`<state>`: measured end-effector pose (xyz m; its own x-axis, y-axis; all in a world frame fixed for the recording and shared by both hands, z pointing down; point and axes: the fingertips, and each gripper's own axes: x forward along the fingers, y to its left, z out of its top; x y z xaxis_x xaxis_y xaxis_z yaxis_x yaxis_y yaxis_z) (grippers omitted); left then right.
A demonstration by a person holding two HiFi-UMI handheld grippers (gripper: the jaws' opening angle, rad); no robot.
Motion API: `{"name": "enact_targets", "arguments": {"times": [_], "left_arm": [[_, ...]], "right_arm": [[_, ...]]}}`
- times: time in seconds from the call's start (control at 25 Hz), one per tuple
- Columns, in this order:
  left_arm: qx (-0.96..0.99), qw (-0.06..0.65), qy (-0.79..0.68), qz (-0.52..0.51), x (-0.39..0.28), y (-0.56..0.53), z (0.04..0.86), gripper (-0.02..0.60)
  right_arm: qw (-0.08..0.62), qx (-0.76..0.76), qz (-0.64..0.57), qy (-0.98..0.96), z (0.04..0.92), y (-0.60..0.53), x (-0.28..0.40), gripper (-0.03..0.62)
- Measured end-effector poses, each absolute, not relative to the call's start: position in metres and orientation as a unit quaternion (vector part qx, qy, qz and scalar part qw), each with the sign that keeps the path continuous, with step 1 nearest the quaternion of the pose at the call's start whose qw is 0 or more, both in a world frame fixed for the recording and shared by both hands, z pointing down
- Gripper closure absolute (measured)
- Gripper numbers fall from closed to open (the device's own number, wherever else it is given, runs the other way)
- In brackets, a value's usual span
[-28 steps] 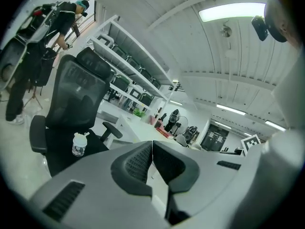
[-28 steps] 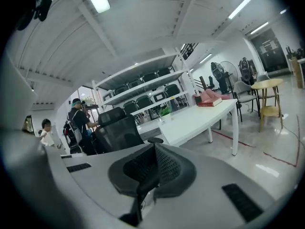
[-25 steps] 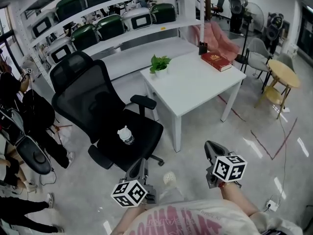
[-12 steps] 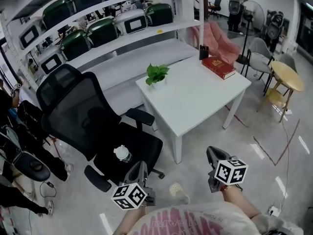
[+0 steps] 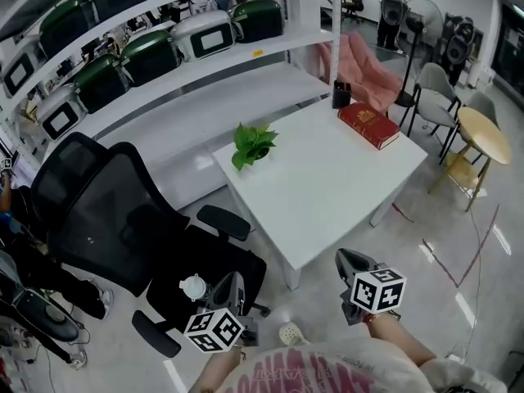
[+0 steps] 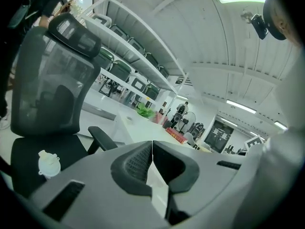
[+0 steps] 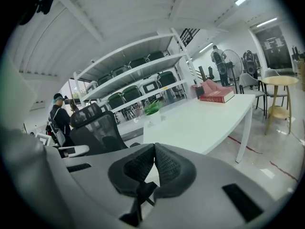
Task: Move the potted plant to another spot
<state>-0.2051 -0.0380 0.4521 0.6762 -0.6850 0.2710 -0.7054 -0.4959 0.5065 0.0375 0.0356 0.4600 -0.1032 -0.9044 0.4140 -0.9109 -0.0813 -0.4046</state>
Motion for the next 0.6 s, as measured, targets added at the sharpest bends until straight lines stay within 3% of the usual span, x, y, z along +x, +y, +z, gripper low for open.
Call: {"name": "enact_targets", "arguments": {"times": [0.6], "left_arm": [[0.875, 0.307, -0.375, 0.02, -0.153, -0.12, 0.448, 0.557]], "right_arm": [[-0.007, 0.688, 0.316, -0.653, 0.462, -0.042, 0.087, 0.582]]}}
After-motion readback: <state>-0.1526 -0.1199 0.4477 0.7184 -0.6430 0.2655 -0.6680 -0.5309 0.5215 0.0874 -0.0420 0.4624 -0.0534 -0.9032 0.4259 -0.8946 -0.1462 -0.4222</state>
